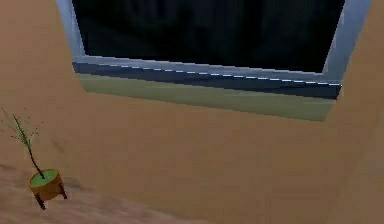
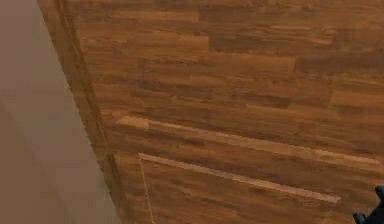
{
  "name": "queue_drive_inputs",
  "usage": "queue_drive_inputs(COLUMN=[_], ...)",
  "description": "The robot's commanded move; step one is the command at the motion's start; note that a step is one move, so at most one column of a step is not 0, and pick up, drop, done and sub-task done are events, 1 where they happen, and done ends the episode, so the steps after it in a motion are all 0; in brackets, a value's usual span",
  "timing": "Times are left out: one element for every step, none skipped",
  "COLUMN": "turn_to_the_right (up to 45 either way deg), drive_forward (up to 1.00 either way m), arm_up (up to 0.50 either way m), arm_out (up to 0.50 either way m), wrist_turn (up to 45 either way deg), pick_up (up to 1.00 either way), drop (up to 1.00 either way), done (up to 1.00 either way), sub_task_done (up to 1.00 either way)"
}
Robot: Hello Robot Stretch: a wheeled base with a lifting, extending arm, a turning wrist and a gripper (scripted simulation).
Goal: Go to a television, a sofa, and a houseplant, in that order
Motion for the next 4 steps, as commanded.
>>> queue_drive_inputs(turn_to_the_right=[0.0, -45.0, -45.0, -36.0], drive_forward=[0.0, 0.0, 0.0, 0.0], arm_up=[0.0, 0.0, 0.0, 0.0], arm_out=[0.0, 0.0, 0.0, 0.0], wrist_turn=[0.0, 0.0, 0.0, 0.0], pick_up=[0.0, 0.0, 0.0, 0.0], drop=[0.0, 0.0, 0.0, 0.0], done=[0.0, 0.0, 0.0, 0.0], sub_task_done=[1.0, 0.0, 0.0, 0.0])
